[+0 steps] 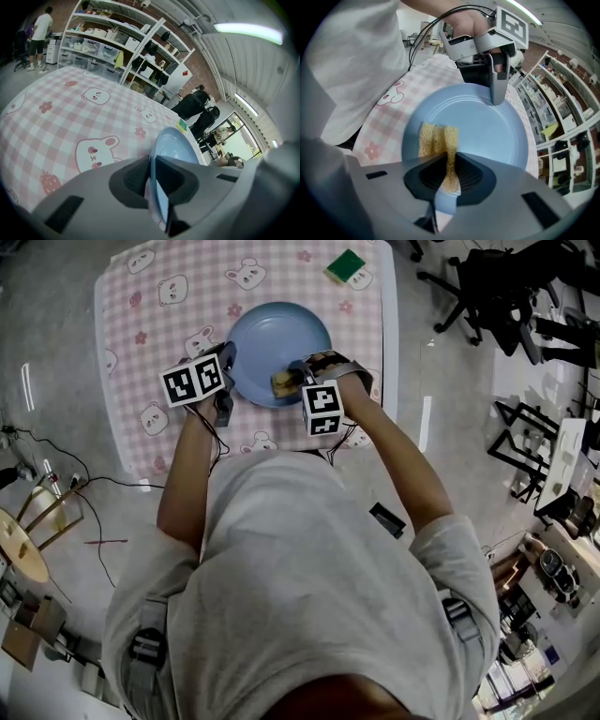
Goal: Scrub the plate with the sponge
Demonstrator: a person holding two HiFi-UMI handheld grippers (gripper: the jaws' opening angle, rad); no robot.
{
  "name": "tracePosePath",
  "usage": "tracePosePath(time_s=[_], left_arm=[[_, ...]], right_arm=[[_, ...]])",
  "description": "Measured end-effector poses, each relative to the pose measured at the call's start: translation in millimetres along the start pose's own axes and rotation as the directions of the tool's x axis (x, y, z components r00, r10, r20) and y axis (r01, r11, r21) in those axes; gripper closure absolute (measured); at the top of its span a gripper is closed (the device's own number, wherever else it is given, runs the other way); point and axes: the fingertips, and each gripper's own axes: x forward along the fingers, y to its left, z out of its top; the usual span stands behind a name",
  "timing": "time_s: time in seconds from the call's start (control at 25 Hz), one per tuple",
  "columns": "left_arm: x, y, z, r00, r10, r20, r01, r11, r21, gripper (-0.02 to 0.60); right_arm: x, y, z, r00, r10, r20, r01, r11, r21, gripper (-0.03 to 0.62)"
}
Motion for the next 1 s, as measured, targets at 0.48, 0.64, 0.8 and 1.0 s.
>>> tracePosePath(time_s=[0.48, 0.64, 0.8, 1.0], left_arm=[[3, 2, 4, 1.000, 0.002, 0.020, -0.002, 1.000, -0.007, 0.531], [4, 3, 2, 1.000, 0.012, 0.006, -0.012, 1.000, 0.025, 0.534], [7, 8, -1, 1.000, 0.022, -0.004, -0.022, 0.999, 0.046, 0.535], [9, 14, -3, 0.999, 0.040, -0.022, -0.039, 0.996, 0.077, 0.538]], right_arm=[[2, 28, 26, 0.969, 0.234, 0.080, -0.232, 0.972, -0.029, 0.540], [-12, 35, 38, 0.913, 0.361, 0.189, -0.369, 0.930, 0.004, 0.542], [-36, 37, 57, 0.829, 0.409, 0.380, -0.482, 0.869, 0.116, 0.540], [-55, 10, 59, 0.795, 0.230, 0.562, -0.482, 0.802, 0.353, 0.540]])
